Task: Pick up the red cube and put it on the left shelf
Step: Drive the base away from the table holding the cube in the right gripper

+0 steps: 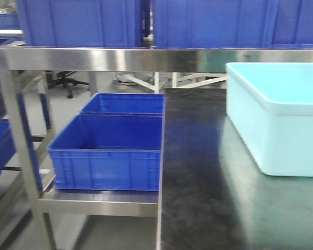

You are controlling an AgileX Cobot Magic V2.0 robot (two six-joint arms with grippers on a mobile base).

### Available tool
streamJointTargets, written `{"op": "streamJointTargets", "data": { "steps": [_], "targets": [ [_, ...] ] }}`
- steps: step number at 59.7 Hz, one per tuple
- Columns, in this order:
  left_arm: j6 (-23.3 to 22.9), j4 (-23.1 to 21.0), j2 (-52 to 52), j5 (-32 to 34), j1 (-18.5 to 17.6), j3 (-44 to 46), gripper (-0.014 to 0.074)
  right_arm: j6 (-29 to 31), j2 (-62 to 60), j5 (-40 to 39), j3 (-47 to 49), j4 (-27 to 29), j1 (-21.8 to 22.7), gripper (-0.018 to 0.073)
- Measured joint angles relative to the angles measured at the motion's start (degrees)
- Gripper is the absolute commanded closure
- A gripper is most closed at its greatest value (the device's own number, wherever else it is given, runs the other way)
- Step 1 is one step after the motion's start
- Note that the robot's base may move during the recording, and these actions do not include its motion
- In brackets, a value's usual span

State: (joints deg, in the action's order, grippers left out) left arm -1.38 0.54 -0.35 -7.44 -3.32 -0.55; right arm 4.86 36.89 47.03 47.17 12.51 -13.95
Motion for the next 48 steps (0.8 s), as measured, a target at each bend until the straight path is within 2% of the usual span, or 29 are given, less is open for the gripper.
{"op": "streamJointTargets", "data": {
  "steps": [48],
  "targets": [
    [0.0,0.0,0.0,0.0,0.0,0.0,0.0495,0.0,0.0,0.1,0.0,0.0,0.0,0.0505]
  ]
}}
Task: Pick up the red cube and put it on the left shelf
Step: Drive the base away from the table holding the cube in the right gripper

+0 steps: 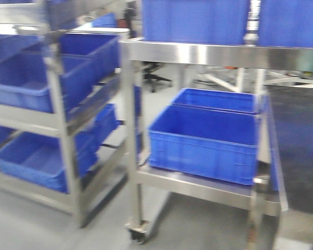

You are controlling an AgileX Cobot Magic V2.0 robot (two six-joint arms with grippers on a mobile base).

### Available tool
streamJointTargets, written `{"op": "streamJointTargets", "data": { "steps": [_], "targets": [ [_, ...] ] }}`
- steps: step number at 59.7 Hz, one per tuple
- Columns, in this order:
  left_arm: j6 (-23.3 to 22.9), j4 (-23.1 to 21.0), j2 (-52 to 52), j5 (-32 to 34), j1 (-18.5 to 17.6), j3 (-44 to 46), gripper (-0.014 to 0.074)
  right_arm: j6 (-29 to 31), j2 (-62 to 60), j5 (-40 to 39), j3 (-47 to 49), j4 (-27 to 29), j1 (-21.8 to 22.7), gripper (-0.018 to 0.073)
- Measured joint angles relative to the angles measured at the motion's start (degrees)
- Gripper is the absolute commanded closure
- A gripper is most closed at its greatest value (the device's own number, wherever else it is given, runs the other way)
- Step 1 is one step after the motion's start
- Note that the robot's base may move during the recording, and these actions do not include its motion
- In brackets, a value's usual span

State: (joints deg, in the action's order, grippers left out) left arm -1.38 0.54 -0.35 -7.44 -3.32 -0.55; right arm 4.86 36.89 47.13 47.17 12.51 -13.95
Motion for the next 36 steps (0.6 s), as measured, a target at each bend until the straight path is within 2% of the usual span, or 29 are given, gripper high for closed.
{"op": "streamJointTargets", "data": {
  "steps": [36],
  "targets": [
    [0.0,0.0,0.0,0.0,0.0,0.0,0.0495,0.0,0.0,0.1,0.0,0.0,0.0,0.0505]
  ]
}}
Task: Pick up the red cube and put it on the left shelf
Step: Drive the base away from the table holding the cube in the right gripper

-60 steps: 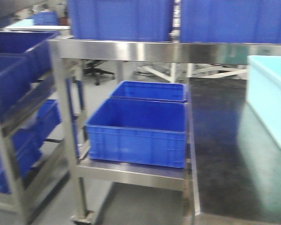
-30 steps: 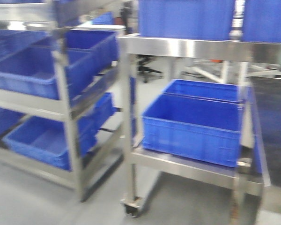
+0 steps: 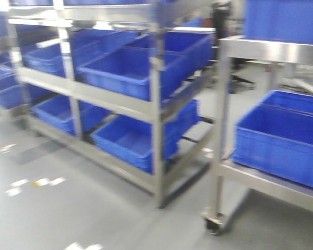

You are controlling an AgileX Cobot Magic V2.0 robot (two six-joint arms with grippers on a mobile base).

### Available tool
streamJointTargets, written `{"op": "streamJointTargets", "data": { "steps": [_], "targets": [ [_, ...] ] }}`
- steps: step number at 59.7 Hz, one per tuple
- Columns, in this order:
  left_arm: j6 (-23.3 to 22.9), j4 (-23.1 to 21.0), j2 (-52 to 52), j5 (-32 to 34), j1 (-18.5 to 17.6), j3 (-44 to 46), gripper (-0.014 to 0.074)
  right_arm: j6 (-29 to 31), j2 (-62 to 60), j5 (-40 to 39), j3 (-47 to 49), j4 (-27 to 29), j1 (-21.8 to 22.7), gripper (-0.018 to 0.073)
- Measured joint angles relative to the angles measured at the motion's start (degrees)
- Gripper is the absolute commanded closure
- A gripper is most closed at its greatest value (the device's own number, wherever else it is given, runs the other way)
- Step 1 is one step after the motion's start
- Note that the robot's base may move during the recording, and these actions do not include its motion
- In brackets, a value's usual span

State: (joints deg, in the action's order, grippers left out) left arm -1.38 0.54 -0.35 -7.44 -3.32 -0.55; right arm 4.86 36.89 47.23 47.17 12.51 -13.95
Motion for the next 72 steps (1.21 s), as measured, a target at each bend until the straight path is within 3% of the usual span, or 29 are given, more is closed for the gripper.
{"op": "streamJointTargets", "data": {
  "steps": [72],
  "targets": [
    [0.0,0.0,0.0,0.0,0.0,0.0,0.0495,0.0,0.0,0.0,0.0,0.0,0.0,0.0505]
  ]
}}
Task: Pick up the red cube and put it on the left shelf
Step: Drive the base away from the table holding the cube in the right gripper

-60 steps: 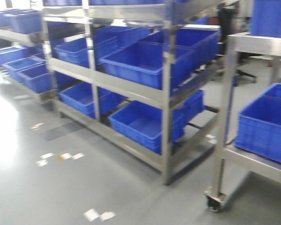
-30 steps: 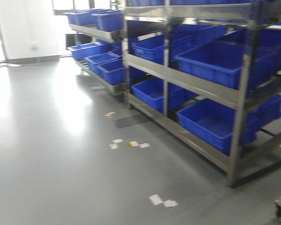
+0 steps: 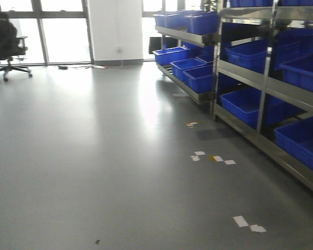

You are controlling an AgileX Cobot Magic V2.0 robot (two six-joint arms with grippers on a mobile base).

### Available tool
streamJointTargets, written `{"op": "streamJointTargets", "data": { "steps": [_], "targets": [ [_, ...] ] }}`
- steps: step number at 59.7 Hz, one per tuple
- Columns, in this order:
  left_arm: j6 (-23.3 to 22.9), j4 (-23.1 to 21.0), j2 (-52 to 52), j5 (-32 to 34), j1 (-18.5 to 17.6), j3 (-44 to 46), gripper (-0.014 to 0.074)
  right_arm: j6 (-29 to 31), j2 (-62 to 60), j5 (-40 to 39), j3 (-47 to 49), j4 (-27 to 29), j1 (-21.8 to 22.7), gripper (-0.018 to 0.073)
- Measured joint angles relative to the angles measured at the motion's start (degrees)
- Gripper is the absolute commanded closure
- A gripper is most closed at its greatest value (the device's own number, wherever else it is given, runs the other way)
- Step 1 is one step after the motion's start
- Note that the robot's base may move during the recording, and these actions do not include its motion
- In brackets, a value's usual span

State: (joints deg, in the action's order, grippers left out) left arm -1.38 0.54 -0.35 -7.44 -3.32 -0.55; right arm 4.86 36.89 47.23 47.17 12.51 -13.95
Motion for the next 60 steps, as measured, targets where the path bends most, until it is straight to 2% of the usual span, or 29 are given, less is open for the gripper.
{"op": "streamJointTargets", "data": {
  "steps": [60],
  "targets": [
    [0.0,0.0,0.0,0.0,0.0,0.0,0.0495,0.0,0.0,0.0,0.0,0.1,0.0,0.0505]
  ]
}}
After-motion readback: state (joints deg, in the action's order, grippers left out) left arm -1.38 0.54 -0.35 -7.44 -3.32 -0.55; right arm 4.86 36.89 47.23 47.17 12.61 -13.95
